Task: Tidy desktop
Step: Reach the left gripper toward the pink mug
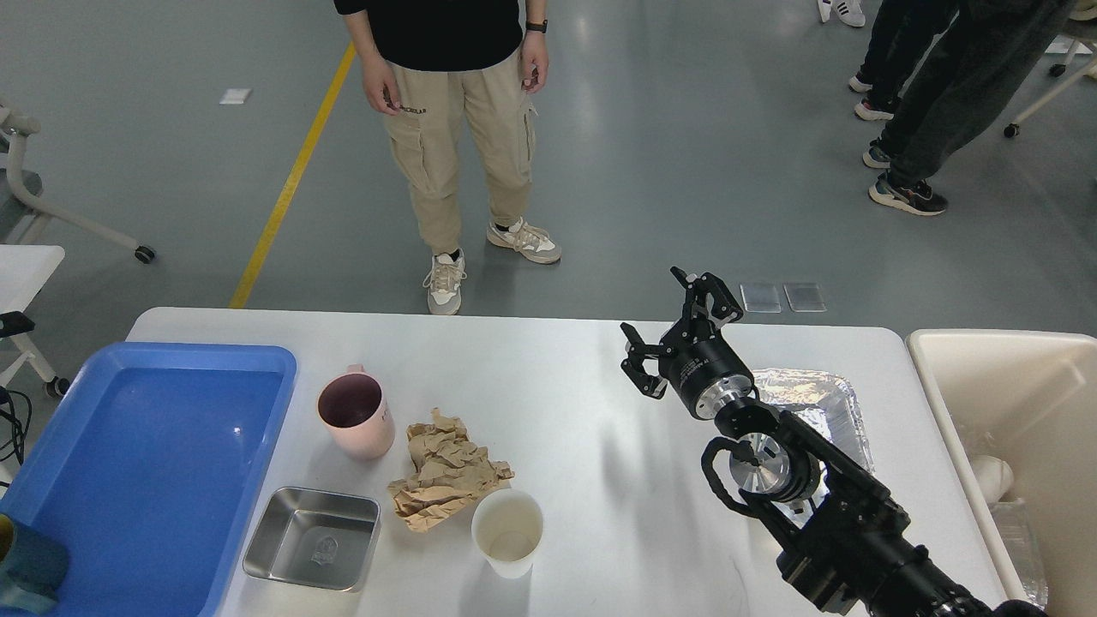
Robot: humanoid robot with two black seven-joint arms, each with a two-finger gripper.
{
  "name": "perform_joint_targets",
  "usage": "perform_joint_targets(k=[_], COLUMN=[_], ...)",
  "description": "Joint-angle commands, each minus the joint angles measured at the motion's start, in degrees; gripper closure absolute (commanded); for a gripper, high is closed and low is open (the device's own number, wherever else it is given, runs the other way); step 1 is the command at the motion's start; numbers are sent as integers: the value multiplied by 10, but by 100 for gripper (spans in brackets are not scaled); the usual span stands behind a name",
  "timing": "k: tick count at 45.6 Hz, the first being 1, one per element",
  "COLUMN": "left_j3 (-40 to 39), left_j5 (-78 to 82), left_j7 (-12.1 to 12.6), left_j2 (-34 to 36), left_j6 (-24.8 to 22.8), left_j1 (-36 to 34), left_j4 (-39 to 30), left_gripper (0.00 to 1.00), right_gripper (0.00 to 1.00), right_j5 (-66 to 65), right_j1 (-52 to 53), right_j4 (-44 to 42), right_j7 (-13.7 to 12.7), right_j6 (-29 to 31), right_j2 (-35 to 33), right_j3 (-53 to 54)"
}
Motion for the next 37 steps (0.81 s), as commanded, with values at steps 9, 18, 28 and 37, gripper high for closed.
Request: perform_joint_targets(k=[9,18,28,37], left_j3=[11,13,29,79], left_j5=[232,391,428,493], left_j7=[-67,-79,-91,-119], left_j2=[-35,-82,-120,-122], left_j6=[-20,-92,-162,-161], left_j1=[-60,-117,-181,-214], left_j4=[10,5,4,1], left_gripper=[3,3,3,3], right_gripper=[0,0,0,0], right_j5=[0,-1,-1,-1], right_j1=[0,1,0,0], right_j4=[0,0,0,0], right_j7=[0,0,0,0], right_j6=[0,0,0,0], right_j2=[2,8,8,7], right_j3=[0,-12,-15,-15])
